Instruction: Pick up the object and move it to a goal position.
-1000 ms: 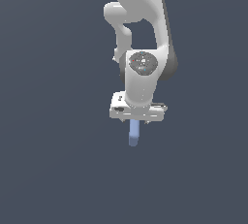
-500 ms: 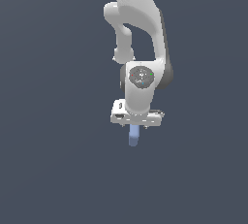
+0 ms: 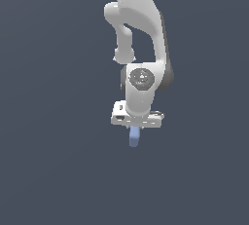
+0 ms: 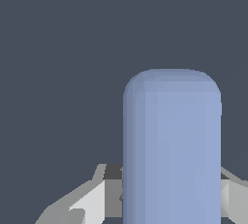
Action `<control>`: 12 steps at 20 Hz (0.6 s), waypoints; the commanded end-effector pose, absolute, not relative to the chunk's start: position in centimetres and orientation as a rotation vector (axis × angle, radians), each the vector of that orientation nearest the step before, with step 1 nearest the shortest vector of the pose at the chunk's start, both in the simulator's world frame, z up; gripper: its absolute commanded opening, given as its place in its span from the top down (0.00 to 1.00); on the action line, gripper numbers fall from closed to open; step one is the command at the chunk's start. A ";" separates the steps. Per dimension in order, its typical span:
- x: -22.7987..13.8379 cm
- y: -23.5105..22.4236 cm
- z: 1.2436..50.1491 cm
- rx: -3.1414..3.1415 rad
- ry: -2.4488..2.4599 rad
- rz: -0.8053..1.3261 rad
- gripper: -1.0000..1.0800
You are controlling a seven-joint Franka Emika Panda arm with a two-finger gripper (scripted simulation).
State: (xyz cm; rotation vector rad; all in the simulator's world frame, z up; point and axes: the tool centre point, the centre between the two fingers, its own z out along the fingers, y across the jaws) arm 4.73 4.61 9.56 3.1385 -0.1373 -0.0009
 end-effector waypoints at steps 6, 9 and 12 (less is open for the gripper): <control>4.7 4.6 9.6 3.139 -0.137 -0.001 1.00; 4.8 4.8 10.1 3.139 -0.137 -0.001 1.00; 5.0 5.2 11.1 3.139 -0.137 -0.001 1.00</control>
